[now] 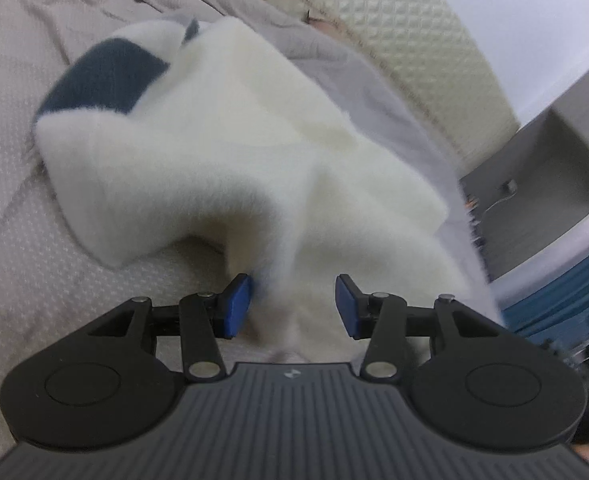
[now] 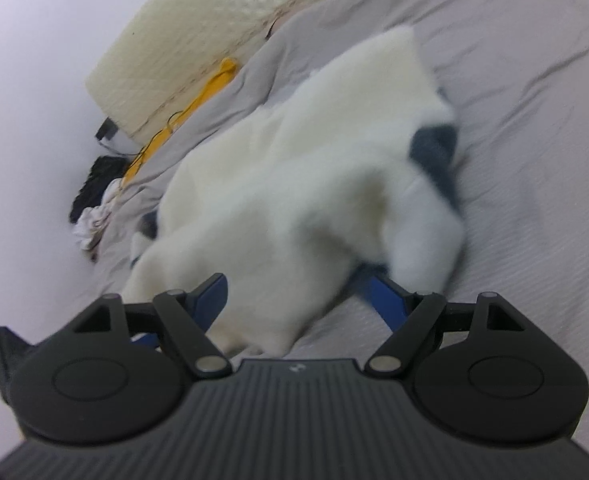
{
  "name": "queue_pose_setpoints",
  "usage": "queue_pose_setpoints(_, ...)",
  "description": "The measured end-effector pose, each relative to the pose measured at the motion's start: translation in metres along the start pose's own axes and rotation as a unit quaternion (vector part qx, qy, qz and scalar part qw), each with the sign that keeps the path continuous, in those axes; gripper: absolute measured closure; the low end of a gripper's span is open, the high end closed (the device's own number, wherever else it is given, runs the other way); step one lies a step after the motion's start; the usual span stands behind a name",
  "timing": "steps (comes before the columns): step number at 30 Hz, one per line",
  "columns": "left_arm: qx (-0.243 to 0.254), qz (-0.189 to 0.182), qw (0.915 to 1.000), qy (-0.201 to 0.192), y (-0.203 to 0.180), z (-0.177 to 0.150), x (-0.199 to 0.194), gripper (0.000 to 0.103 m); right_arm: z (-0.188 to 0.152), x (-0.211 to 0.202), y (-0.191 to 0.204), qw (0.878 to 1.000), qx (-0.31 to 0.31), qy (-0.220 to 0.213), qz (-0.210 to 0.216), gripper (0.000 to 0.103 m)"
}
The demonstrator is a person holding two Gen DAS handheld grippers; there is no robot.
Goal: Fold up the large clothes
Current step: 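Lift the sweater with both grippers and shake it loose above the bed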
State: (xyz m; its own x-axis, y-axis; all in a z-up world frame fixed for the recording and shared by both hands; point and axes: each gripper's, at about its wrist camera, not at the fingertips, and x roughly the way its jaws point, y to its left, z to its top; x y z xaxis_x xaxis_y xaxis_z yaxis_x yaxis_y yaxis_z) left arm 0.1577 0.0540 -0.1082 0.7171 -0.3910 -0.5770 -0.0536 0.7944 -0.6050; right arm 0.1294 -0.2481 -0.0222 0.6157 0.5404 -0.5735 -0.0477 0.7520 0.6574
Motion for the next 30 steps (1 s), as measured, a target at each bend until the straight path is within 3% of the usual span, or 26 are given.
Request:
queue_pose_setpoints(4, 0.020, 0.031, 0.9992, 0.016, -0.005, -0.002, 0.022, 0.049, -0.001, 0.015, -0.008, 0.999, 0.033, 0.018, 0.031, 0.023)
queue_pose_setpoints(8, 0.032, 0.063, 0.9972, 0.024, -0.007, -0.001, 0.034, 0.048, 0.000, 0.022, -0.010, 0.998, 0.044, 0.019, 0.033, 0.022)
queue_pose_setpoints(10, 0.023, 0.061, 0.9976, 0.023, -0.005, 0.000, 0.034, 0.036, 0.000, 0.024, -0.010, 0.998, 0.047, 0.021, 0.032, 0.021)
queue_pose_setpoints(14, 0.008, 0.035, 0.9992, 0.015, 0.004, -0.001, 0.032, 0.036, -0.001, 0.024, -0.009, 0.998, 0.048, 0.024, 0.035, 0.021)
queue_pose_setpoints(16, 0.005, 0.027, 0.9995, 0.018, 0.005, -0.001, 0.034, 0.047, -0.001, 0.026, -0.008, 0.998, 0.048, 0.026, 0.039, 0.021)
queue_pose_setpoints(17, 0.016, 0.029, 0.9993, 0.018, 0.003, 0.000, 0.034, 0.066, -0.001, 0.026, -0.009, 0.998, 0.049, 0.026, 0.042, 0.021)
queue_pose_setpoints(19, 0.033, 0.038, 0.9987, 0.012, -0.001, 0.000, 0.031, 0.082, 0.000, 0.026, -0.011, 0.997, 0.050, 0.027, 0.048, 0.021)
queue_pose_setpoints(22, 0.029, 0.003, 0.9996, -0.004, -0.003, 0.001, 0.012, 0.088, -0.001, 0.026, -0.014, 0.996, 0.057, 0.034, 0.055, 0.021)
queue_pose_setpoints(25, 0.012, -0.065, 0.9976, -0.023, 0.001, 0.002, -0.018, 0.088, -0.003, 0.026, -0.020, 0.994, 0.075, 0.046, 0.067, 0.021)
queue_pose_setpoints(30, -0.070, -0.170, 0.9824, -0.035, 0.012, 0.010, -0.035, 0.089, -0.012, 0.030, -0.024, 0.982, 0.126, 0.070, 0.122, 0.021)
